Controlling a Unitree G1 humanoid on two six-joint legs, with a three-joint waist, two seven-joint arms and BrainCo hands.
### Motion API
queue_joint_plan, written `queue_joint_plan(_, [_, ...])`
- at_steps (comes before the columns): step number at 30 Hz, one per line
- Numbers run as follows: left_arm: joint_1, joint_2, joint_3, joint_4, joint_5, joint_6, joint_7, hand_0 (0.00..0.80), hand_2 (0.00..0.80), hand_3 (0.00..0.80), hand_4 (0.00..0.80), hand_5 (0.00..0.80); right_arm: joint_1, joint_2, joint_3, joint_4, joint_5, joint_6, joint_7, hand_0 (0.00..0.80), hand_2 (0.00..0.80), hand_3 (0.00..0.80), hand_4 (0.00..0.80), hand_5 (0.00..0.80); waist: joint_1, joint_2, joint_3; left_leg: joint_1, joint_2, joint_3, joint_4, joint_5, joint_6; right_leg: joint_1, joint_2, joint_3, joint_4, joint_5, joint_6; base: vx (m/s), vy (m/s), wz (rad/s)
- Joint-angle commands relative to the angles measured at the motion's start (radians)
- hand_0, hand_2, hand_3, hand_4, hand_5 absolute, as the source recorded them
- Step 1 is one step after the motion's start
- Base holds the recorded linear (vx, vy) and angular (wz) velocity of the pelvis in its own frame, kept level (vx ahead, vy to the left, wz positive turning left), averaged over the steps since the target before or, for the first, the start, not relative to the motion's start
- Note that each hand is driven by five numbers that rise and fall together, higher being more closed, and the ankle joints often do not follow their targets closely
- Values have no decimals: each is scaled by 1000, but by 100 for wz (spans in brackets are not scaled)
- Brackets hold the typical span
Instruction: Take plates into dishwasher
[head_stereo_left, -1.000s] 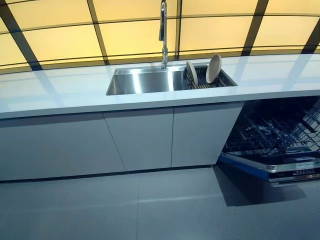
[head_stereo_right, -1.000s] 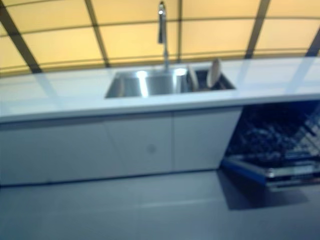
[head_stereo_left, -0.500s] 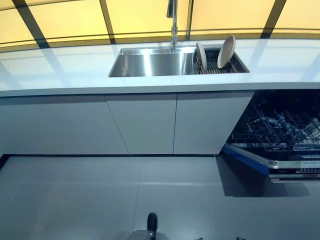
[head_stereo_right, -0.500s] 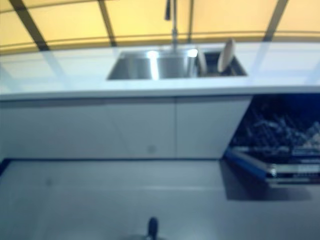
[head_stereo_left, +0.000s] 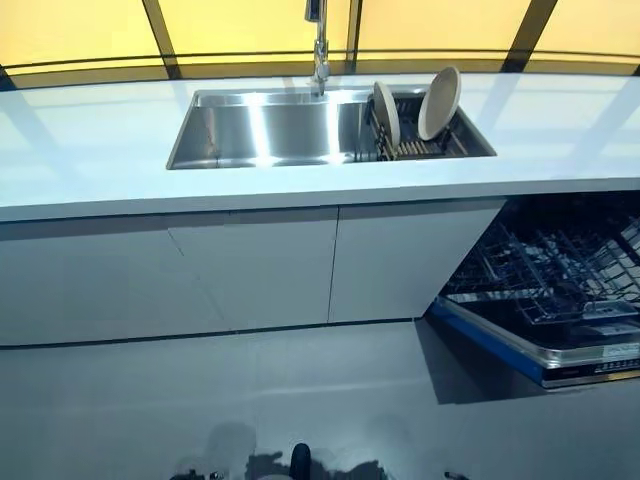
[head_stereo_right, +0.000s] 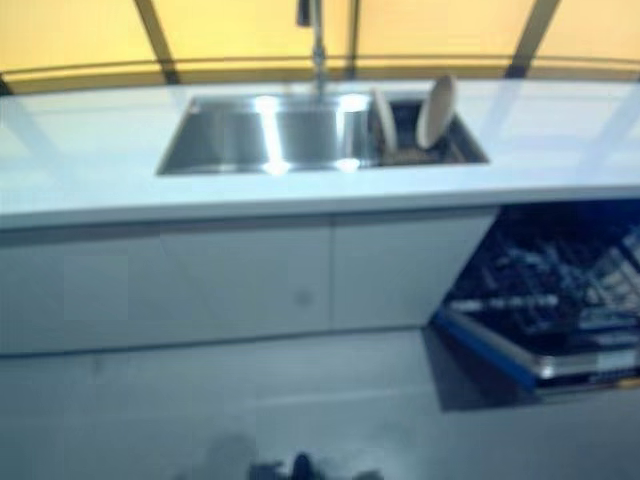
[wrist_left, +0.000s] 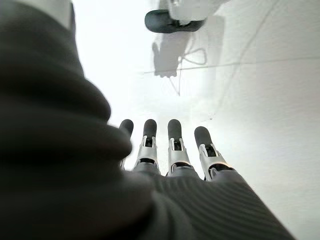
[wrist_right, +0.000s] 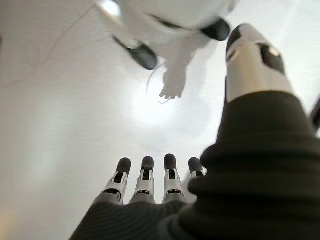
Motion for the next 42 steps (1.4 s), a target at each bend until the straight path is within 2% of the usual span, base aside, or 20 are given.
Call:
queue_joint_plan(1, [54, -38, -19, 28, 31, 28, -19, 0, 0, 0, 0, 0, 25, -78, 8, -38, 54, 39, -22, 0, 0, 0, 0, 0, 36, 24, -6, -155, -2, -3, 199, -147, 23, 1, 15, 1, 126, -2, -32, 161, 85, -3])
queue_joint_plan(2, [54, -38, -19, 28, 31, 28, -19, 0, 0, 0, 0, 0, 25, -78, 8, -38, 54, 40, -22, 0, 0, 0, 0, 0, 36, 24, -6, -155, -2, -2, 200, -148, 23, 1, 15, 1, 126, -2, -32, 278, 130, -6])
queue_joint_plan(3, [57, -35, -10, 33, 40, 25, -13, 0, 0, 0, 0, 0, 30, -75, -9, -33, 61, 51, -23, 0, 0, 0, 0, 0, 35, 19, -16, -133, -11, 6, 206, -177, 43, 14, -2, -11, 172, -4, -13, 428, 204, -2])
queue_joint_plan(4, [55, -25, 3, 31, 64, 19, -11, 0, 0, 0, 0, 0, 41, -69, -32, -27, 39, 61, -29, 0, 0, 0, 0, 0, 33, 8, -26, -75, -30, 16, 172, -192, 69, 3, -51, -37, 318, 58, 21, 546, 294, 0])
queue_joint_plan(6, [49, -17, 1, 18, 88, 14, -8, 0, 0, 0, 0, 0, 53, -72, -44, -29, 9, 66, -35, 0, 0, 0, 0, 0, 19, 6, -32, -4, -55, 4, 106, -184, 92, -105, -123, -36, 568, 174, 38, 366, 258, 0])
queue_joint_plan(7, [41, -11, -17, 21, 92, 11, -7, 0, 0, 0, 0, 0, 61, -78, -49, -25, 12, 54, -38, 0, 0, 0, 0, 0, 8, 8, -26, 25, -67, -6, 85, -187, 105, -185, -128, -11, 718, 170, 35, 275, 158, -7])
queue_joint_plan(8, [36, -3, -29, 18, 108, 17, -8, 0, 0, 0, 0, 0, 68, -83, -51, -24, 29, 49, -42, 0, 0, 0, 0, 0, 0, 11, -22, 56, -70, -14, 65, -185, 103, -230, -109, 13, 744, 169, 36, 246, 77, -4])
queue_joint_plan(9, [30, 3, -37, 17, 109, 28, -5, 0, 0, 0, 0, 0, 67, -85, -49, -24, 44, 45, -43, 0, 0, 0, 0, 0, -6, 17, -18, 76, -65, -17, 48, -177, 99, -267, -91, 20, 735, 160, 31, 227, -5, 9])
queue_joint_plan(11, [18, 13, -45, 22, 103, 38, 5, 0, 0, 0, 0, 0, 54, -89, -39, -14, 59, 31, -48, 0, 0, 0, 0, 0, -5, 55, -10, 134, -6, 8, -11, -145, 66, -299, -39, -22, 525, 78, 9, 184, -110, 4])
queue_joint_plan(12, [6, 17, -44, 25, 103, 43, 7, 0, 0, 0, 0, 0, 47, -90, -35, -7, 55, 20, -50, 0, 0, 0, 0, 0, -3, 66, -8, 146, 14, 18, -25, -140, 55, -288, -15, -26, 386, 72, 7, 190, -171, -22])
queue_joint_plan(14, [-11, 24, -35, 36, 114, 43, 0, 0, 0, 0, 0, 0, 43, -93, -42, 12, 52, -2, -63, 0, 0, 0, 0, 0, -7, 71, -15, 149, 15, 31, -39, -144, 57, -333, -3, 22, 81, 261, 61, 155, -172, -37])
queue_joint_plan(16, [-13, 19, -27, 51, 89, 33, 2, 0, 0, 0, 0, 0, 40, -96, -53, 17, 43, 5, -69, 0, 0, 0, 0, 0, -16, 76, -18, 155, 11, 24, -18, -171, 63, -369, 5, 98, -49, 317, 77, 193, -175, -30])
queue_joint_plan(18, [-8, 14, -21, 52, 58, 30, -7, 0, 0, 0, 0, 0, 29, -95, -56, 17, 47, 24, -92, 0, 0, 0, 0, 0, -20, 79, -17, 149, 11, -1, 50, -219, 79, -397, 9, 132, 30, 291, 53, 243, -214, -10])
queue_joint_plan(20, [16, 3, -4, 47, 71, 33, -13, 0, 0, 0, 0, 0, 23, -87, -49, -4, 34, 62, -119, 0, 0, 0, 0, 0, -24, 66, -22, 158, 36, 25, 121, -271, 77, -366, 9, 86, 108, 238, 45, 345, -306, 24])
queue_joint_plan(22, [19, -3, 3, 34, 41, 43, -9, 0, 0, 0, 0, 0, 17, -91, -37, -19, 28, 80, -120, 0, 0, 0, 0, 0, -24, 63, -22, 166, 52, 25, 128, -278, 69, -357, 16, 79, 134, 212, 32, 250, -259, 40])
queue_joint_plan(25, [6, -32, -5, 41, 68, 44, -22, 0, 0, 0, 0, 0, -9, -110, -46, -12, 31, 24, -124, 0, 0, 0, 0, 0, -22, 57, -26, 205, 76, 31, 74, -255, 44, -312, 11, 47, 112, 193, 21, 254, -173, 29])
queue_joint_plan(29, [18, -38, -28, 28, 86, 55, -30, 0, 0, 0, 0, 0, -14, -121, -27, -32, -5, 29, -98, 0, 0, 0, 0, 0, -22, 65, -36, 225, 84, 25, 3, -224, 26, -313, -4, 35, 111, 184, 29, 150, -29, 19])
queue_joint_plan(35, [36, -17, -42, 35, 121, 33, -28, 0, 0, 0, 0, 0, -10, -101, -12, -32, 43, 33, -75, 0, 0, 0, 0, 0, -22, 82, -28, 249, 75, 2, -49, -211, 29, -343, -22, 37, 158, 169, 51, 143, 15, 12])
queue_joint_plan(39, [22, -6, -58, 26, 128, 57, -26, 0, 0, 0, 0, 0, -13, -97, -4, -39, 41, 8, -43, 0, 0, 0, 0, 0, -26, 85, -26, 247, 74, 0, -32, -225, 32, -361, -26, 27, 224, 125, 44, 155, -49, 1])
queue_joint_plan(42, [19, 9, -54, 13, 100, 92, -18, 0, 0, 0, 0, 0, -16, -109, 24, -68, -39, -17, 33, 0, 0, 0, 0, 0, -23, 70, -34, 257, 106, 32, 99, -269, 3, -336, -16, 6, 245, 77, 8, 248, -176, -2])
